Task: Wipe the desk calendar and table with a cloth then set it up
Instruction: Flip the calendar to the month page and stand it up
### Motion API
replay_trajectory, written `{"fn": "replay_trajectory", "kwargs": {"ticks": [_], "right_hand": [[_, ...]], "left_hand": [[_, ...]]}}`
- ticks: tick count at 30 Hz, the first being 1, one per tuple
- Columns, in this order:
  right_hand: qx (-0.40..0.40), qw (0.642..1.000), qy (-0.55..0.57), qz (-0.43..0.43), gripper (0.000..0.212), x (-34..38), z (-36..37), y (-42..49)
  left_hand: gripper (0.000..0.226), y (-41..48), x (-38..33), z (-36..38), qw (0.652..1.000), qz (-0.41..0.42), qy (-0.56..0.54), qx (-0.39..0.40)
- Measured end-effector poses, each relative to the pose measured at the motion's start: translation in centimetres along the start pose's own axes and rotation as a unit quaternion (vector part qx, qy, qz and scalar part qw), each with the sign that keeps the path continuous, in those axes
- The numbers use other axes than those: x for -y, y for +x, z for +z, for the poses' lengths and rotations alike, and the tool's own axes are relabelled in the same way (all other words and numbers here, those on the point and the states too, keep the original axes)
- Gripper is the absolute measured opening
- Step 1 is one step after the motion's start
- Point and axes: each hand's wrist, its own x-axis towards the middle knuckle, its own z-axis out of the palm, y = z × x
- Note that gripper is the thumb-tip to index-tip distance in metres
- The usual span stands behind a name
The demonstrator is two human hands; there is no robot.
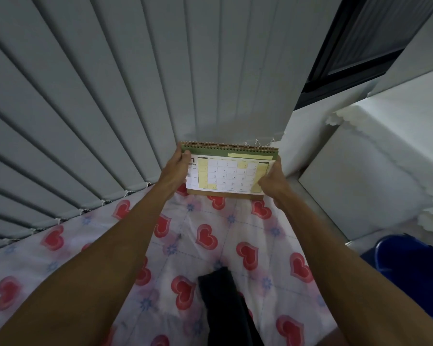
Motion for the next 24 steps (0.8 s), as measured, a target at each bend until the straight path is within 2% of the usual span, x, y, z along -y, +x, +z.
{"fn": "replay_trajectory", "kwargs": {"ticks": [10,16,20,23,24], "right_hand": [[-0.016,0.998,-0.024,0.049,0.064,-0.5,0.4,-0.2],[-0.028,0.997,-0.02,0.075,0.053,-0.4,0.4,-1.2],[-0.034,0.996,-0.018,0.074,0.064,-1.9,1.0,-2.7],[0.003,0.999,-0.022,0.031,0.041,-1.9,1.8,-7.0],[0.018,0.999,-0.034,0.03,0.04,-1.9,2.1,-8.7]], "left_hand": [[0.029,-1.2,-0.2,0.6,1.0,0.01,0.007,-0.029],[0.048,-2.6,0.3,0.8,0.999,-0.008,-0.005,-0.044],[0.049,-6.1,1.7,2.2,0.999,-0.013,-0.017,-0.045],[0.052,-10.3,3.6,4.0,0.998,-0.053,0.001,-0.033],[0.051,-11.9,4.6,4.5,0.996,-0.077,0.007,-0.032]]}}
